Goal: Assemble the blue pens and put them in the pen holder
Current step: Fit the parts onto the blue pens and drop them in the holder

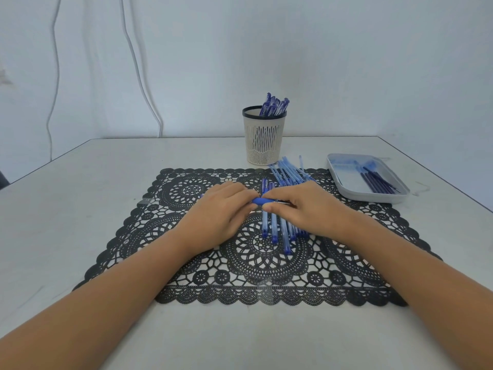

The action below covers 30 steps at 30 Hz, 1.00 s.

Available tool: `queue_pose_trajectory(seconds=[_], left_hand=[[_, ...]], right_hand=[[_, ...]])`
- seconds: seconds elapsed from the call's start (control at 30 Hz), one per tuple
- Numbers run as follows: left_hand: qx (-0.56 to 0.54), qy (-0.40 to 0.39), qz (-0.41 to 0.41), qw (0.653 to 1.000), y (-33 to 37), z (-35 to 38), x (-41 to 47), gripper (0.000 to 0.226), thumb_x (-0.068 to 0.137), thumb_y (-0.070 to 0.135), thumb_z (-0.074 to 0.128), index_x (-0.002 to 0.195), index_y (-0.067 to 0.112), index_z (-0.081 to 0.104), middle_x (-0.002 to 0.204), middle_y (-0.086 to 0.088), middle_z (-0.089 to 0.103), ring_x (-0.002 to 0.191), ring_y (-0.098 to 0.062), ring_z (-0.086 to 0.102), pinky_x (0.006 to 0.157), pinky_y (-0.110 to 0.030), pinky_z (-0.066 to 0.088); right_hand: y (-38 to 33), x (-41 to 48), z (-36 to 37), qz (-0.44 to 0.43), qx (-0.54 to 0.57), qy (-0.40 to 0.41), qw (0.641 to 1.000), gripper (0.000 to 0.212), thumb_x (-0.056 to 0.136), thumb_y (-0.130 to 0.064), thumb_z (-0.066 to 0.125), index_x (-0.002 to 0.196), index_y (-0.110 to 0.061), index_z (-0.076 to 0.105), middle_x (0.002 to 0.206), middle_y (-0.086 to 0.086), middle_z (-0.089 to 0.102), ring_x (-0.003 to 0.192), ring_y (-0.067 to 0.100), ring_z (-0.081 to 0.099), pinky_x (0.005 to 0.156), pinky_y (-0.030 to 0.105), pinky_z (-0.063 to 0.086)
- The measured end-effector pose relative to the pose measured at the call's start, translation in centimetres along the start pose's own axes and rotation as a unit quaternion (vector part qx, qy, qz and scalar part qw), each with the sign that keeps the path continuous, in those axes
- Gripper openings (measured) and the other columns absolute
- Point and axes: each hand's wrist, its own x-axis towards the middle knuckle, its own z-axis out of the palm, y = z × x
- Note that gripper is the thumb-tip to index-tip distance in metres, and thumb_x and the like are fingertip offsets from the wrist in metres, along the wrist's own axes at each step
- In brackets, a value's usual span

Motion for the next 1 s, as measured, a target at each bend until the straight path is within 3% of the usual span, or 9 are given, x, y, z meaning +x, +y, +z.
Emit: queue_pose_trajectory(seconds=[0.17,0.27,0.33,0.43,0.5,0.57,0.7,0.83,1.0], left_hand=[[0.001,0.005,-0.041,0.999,-0.4,0.2,-0.2,0.031,0.092,0.027,0.042,0.104,0.006,0.062,0.086,0.000,0.060,0.077,-0.011,0.049,0.072,-0.024,0.040],[-0.037,0.038,-0.137,0.989,-0.9,0.0,-0.1,0.024,0.093,0.020,0.050,0.110,0.006,0.061,0.088,0.006,0.055,0.081,-0.009,0.048,0.076,-0.021,0.038],[-0.051,0.054,-0.176,0.982,-1.1,0.0,-0.1,0.024,0.093,0.017,0.051,0.112,0.005,0.060,0.089,0.008,0.052,0.082,-0.008,0.048,0.074,-0.013,0.032],[-0.054,0.052,-0.183,0.980,-1.1,0.2,-0.1,0.022,0.093,0.016,0.052,0.110,0.006,0.061,0.088,0.006,0.055,0.081,-0.010,0.049,0.073,-0.018,0.032],[-0.059,0.047,-0.173,0.982,-1.0,0.3,-0.1,0.019,0.091,0.013,0.054,0.107,0.006,0.062,0.089,0.000,0.060,0.082,-0.013,0.052,0.074,-0.023,0.036],[-0.059,0.042,-0.167,0.983,-1.0,0.3,-0.1,0.018,0.090,0.012,0.056,0.106,0.005,0.062,0.091,-0.005,0.063,0.084,-0.015,0.054,0.077,-0.023,0.038],[-0.051,0.037,-0.171,0.983,-1.0,0.4,-0.2,0.020,0.090,0.013,0.056,0.108,0.006,0.061,0.094,-0.004,0.063,0.086,-0.010,0.051,0.077,-0.018,0.034],[-0.060,0.042,-0.169,0.983,-1.0,0.3,-0.2,0.019,0.090,0.012,0.056,0.107,0.005,0.062,0.092,-0.003,0.063,0.085,-0.013,0.053,0.075,-0.016,0.033],[-0.055,0.039,-0.156,0.985,-0.8,0.2,-0.3,0.023,0.092,0.017,0.053,0.110,0.006,0.061,0.094,-0.001,0.062,0.085,-0.010,0.050,0.075,-0.014,0.031]], right_hand=[[0.0,-0.2,0.2,0.037,-0.043,0.023,0.998,0.027,0.093,-0.044,0.043,0.109,-0.025,0.053,0.053,-0.009,0.043,0.044,0.005,0.040,0.048,0.018,0.033],[0.1,-0.4,0.2,0.077,0.006,0.027,0.997,0.025,0.100,-0.030,0.028,0.112,-0.017,0.046,0.063,-0.008,0.045,0.049,0.005,0.037,0.049,0.019,0.032],[-0.3,-0.4,0.3,0.072,0.014,0.025,0.997,0.027,0.100,-0.021,0.029,0.117,-0.015,0.049,0.082,-0.005,0.052,0.064,0.005,0.045,0.059,0.015,0.034],[-1.1,-0.4,1.5,0.009,-0.006,0.022,1.000,0.031,0.097,-0.017,0.042,0.126,-0.017,0.053,0.104,-0.005,0.050,0.088,0.003,0.048,0.078,0.009,0.033],[-1.8,-0.4,2.3,-0.022,0.013,0.026,0.999,0.029,0.093,-0.019,0.052,0.122,-0.019,0.054,0.099,-0.009,0.054,0.086,0.000,0.049,0.081,0.010,0.037],[-2.3,-0.4,3.0,-0.033,0.003,0.025,0.999,0.023,0.090,-0.026,0.058,0.111,-0.022,0.053,0.095,-0.012,0.058,0.089,0.004,0.051,0.086,0.024,0.042],[-2.0,0.0,3.8,-0.053,-0.057,0.027,0.997,0.020,0.088,-0.042,0.054,0.094,-0.024,0.059,0.091,-0.011,0.061,0.091,0.008,0.047,0.086,0.039,0.040],[-1.6,0.0,3.4,-0.054,-0.052,0.102,0.992,0.045,0.086,-0.053,0.032,0.084,-0.024,0.066,0.081,-0.014,0.062,0.081,0.007,0.052,0.074,0.034,0.043],[-1.1,0.2,2.1,0.103,0.053,0.244,0.963,0.027,0.093,-0.041,0.043,0.085,-0.018,0.054,0.072,-0.008,0.055,0.068,0.004,0.050,0.063,0.022,0.041]])
